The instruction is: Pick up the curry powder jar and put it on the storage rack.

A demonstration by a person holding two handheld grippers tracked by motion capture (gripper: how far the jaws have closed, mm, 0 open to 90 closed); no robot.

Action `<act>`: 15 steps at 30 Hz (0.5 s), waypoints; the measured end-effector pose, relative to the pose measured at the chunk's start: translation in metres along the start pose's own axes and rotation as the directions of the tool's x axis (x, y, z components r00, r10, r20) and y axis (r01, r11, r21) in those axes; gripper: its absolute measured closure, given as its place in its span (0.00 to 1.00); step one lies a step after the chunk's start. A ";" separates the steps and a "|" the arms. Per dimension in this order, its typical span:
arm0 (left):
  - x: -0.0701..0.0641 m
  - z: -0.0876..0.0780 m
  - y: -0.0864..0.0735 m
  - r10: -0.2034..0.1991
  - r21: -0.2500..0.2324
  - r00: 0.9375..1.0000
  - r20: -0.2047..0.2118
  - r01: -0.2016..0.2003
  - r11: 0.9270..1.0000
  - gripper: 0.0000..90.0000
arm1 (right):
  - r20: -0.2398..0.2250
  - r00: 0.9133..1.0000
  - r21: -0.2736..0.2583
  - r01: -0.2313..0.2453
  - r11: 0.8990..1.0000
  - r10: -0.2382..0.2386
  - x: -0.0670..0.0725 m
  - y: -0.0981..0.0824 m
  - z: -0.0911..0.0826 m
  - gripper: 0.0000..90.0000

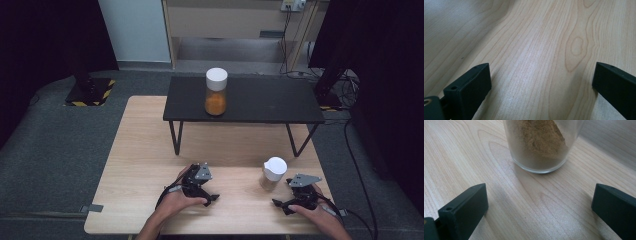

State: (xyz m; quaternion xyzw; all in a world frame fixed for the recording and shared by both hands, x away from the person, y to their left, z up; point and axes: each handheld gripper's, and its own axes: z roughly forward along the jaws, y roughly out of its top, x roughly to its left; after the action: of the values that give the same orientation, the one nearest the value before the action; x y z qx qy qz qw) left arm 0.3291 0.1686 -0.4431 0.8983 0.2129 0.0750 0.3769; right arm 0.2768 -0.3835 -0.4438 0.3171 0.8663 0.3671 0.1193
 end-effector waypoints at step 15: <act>0.002 0.001 0.002 0.003 0.006 1.000 0.003 -0.003 1.000 0.00 | 0.001 1.000 0.001 -0.002 1.000 0.002 0.000 0.000 0.000 0.01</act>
State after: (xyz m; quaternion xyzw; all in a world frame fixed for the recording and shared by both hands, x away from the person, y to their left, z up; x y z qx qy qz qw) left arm 0.3316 0.1675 -0.4426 0.9000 0.2111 0.0734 0.3742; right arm 0.2765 -0.3831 -0.4438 0.3183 0.8660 0.3667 0.1194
